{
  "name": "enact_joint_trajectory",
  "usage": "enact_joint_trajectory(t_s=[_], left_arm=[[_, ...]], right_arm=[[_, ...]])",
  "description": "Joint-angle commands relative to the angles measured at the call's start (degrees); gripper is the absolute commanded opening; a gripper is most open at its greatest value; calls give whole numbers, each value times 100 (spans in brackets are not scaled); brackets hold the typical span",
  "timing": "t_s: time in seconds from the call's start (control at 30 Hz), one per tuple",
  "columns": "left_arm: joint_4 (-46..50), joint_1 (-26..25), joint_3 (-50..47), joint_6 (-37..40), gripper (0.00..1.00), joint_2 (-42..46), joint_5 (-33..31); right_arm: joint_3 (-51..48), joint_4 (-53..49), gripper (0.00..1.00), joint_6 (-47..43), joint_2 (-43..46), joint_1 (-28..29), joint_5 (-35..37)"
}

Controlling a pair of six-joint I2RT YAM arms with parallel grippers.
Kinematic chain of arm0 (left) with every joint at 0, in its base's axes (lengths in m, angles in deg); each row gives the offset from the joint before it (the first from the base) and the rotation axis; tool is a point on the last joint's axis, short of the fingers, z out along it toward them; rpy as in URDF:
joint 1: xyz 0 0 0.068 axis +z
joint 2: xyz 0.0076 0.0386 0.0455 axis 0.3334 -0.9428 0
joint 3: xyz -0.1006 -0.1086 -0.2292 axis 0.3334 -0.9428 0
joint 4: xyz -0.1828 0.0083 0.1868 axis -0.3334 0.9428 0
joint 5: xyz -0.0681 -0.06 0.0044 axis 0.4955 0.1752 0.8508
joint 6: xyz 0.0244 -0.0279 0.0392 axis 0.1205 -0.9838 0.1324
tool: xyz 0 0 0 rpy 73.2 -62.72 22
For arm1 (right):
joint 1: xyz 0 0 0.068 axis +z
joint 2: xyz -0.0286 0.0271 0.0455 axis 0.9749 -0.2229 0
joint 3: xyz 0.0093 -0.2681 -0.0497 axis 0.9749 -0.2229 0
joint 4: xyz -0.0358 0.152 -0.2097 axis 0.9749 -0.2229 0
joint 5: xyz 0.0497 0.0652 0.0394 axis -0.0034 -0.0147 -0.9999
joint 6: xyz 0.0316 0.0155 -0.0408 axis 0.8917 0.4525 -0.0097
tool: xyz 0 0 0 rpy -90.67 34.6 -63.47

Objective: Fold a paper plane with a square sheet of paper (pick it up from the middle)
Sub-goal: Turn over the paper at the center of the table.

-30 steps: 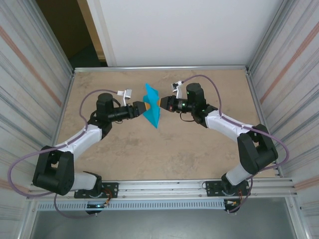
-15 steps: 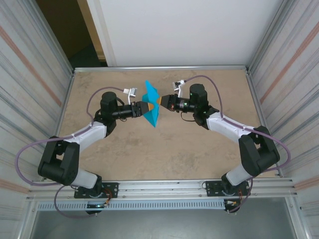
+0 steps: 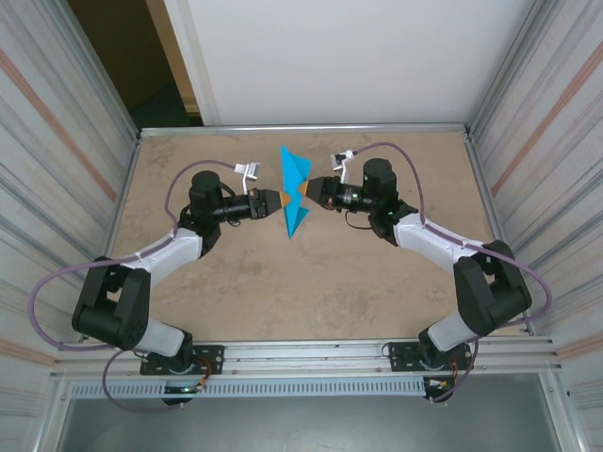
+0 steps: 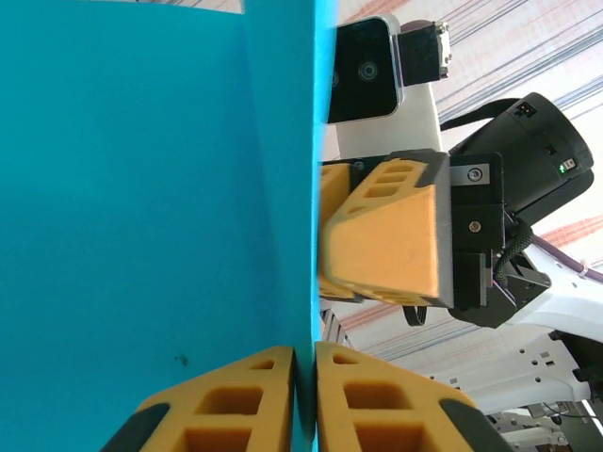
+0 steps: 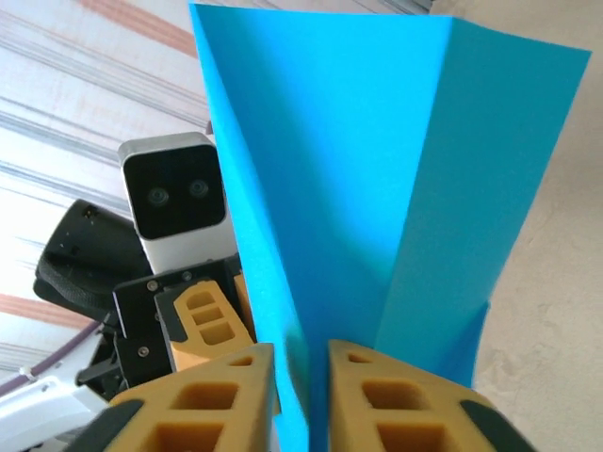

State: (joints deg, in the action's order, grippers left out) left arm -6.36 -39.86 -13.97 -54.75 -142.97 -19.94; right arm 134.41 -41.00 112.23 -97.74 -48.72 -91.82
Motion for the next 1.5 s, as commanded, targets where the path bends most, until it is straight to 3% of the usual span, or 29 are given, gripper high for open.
enact_joint_trajectory(t_s=[0.0,0.1,0.2,0.27,0.37,0.47,0.6,0.7,0.93,1.07,1.27,1.47], left_arm=[[171,-27,194,253,12,-13,-12],[989,-14,298,808,12,111,-279],[2682,-34,635,1866,12,310,-1072],[3901,-177,968,2654,12,393,-2139],[5424,-770,1567,3703,12,282,-4439],[6362,-1277,2179,4138,12,-182,-6307],[7009,-1778,2790,4475,12,-887,-8285],[7457,-1980,3254,4601,12,-1544,-9289],[7818,-2370,4011,4754,12,-2973,-10594],[7829,-2503,4374,4830,12,-3683,-10975],[7863,-2661,4761,4868,14,-4500,-10942],[7880,-2761,4898,4802,17,-4752,-10597]], right_arm=[[-17,-545,35,-238,296,-91,140],[-12,-1415,52,-658,577,-200,633],[3,-2415,62,-1183,951,-294,1374],[-25,-2877,65,-1428,1164,-335,1825],[-43,-3471,66,-1638,1433,-410,2477],[-181,-3775,67,-1658,1657,-499,2877],[-440,-4088,67,-1538,1964,-657,3279],[-697,-4277,67,-1375,2235,-806,3554],[-1166,-4705,67,-1167,2872,-1186,3857],[-1298,-4783,67,-1133,2990,-1322,3795],[-1383,-4822,67,-1109,2993,-1377,3782],[-1383,-4788,67,-1098,2880,-1386,3713]])
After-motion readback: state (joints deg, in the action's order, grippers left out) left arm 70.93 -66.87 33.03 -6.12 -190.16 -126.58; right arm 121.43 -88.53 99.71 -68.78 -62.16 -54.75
